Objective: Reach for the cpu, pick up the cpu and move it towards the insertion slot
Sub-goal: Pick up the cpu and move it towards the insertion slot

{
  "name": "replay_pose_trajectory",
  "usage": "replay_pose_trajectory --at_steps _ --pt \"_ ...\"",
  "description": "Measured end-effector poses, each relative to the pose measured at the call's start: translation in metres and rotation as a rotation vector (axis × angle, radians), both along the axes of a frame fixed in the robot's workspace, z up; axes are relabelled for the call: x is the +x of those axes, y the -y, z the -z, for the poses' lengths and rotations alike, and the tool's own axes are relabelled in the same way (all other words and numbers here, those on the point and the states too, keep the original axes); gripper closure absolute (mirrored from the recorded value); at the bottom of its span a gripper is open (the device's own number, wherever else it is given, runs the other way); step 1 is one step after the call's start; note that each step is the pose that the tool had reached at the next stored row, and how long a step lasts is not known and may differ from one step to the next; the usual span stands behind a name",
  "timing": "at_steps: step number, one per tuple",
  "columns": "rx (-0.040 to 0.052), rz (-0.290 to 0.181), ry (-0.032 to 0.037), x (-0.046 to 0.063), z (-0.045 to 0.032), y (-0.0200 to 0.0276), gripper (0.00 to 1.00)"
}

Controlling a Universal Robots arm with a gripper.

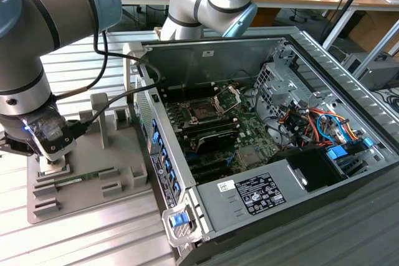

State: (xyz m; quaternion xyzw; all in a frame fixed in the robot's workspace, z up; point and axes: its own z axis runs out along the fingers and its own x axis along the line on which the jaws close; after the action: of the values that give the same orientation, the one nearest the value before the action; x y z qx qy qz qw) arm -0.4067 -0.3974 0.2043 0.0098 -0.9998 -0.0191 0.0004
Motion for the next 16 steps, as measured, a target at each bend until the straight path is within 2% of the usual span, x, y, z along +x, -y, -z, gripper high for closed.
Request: replay_pose_trajectory --at_steps 8,9,10,16 --pt "0.0 0.0 0.0 0.0 0.0 0.0 0.89" --pt "0.0 0.0 0.0 0.0 0.0001 0.0 0.83" --pt "0.0 0.0 0.0 0.0 0.0001 0.0 0.83" --pt "-0.0001 0.0 0.0 0.0 0.0001 0.0 0.46"
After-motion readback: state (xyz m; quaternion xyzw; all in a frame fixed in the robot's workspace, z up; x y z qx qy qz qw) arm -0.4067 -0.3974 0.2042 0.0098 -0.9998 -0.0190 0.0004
